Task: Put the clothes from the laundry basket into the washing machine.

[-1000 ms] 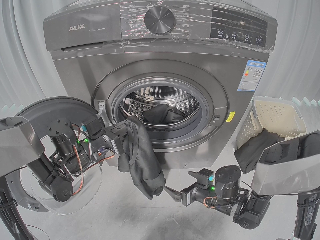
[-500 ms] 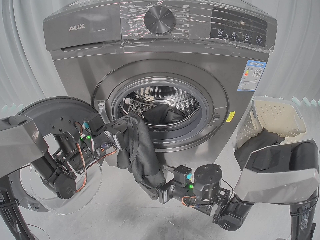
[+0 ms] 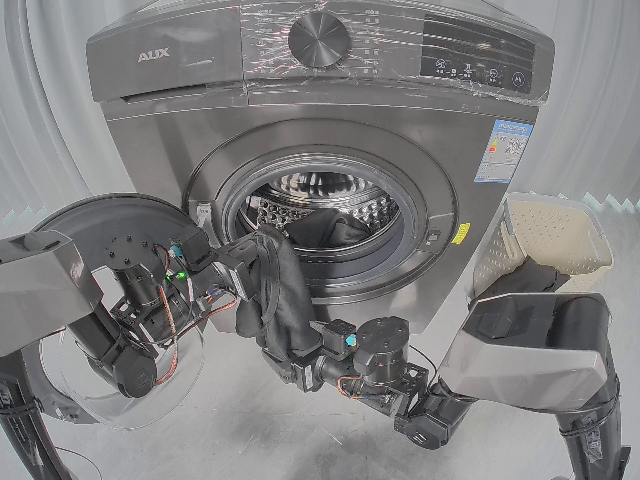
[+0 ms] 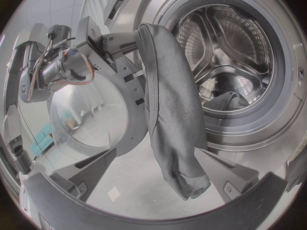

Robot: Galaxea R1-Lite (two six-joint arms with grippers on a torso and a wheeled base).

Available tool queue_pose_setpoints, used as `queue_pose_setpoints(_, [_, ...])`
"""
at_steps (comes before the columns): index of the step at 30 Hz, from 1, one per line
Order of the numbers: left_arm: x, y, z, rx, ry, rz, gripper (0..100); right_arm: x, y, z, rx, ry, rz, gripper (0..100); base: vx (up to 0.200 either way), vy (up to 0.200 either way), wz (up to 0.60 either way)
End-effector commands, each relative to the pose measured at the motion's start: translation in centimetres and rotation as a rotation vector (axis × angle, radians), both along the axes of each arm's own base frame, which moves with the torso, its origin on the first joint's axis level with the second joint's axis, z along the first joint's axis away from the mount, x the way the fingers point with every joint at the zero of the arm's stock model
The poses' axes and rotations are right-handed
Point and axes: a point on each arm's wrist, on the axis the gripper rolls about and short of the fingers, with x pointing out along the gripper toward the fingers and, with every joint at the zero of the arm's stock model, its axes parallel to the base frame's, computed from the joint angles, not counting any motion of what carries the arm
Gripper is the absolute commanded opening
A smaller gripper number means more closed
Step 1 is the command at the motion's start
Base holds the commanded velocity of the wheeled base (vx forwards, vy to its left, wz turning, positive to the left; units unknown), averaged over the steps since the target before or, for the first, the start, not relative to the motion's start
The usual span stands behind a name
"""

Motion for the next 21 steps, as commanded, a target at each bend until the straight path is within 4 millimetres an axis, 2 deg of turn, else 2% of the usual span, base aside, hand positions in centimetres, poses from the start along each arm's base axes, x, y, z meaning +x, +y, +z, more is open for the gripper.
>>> queue_pose_setpoints(1, [0.1,0.0,-0.1,0.000,0.003,0.001,0,0.7,0.6,-0.8,-0.005,0.005,-0.003,100,0.000,0.000,0.00])
queue_pose_setpoints(14, [0.0,0.1,-0.1,0.000,0.003,0.003,0,2.4,2.1,-1.8,-0.029,0.027,-0.019,100,0.000,0.000,0.00])
queue_pose_setpoints(15, [0.1,0.1,-0.1,0.000,0.003,0.004,0,3.3,2.1,-2.4,-0.037,0.028,-0.037,100,0.000,0.000,0.00])
queue_pose_setpoints(21, [0.1,0.2,-0.1,-0.001,0.002,0.006,0,4.8,2.5,-3.2,-0.024,0.007,-0.089,100,0.000,0.000,0.00])
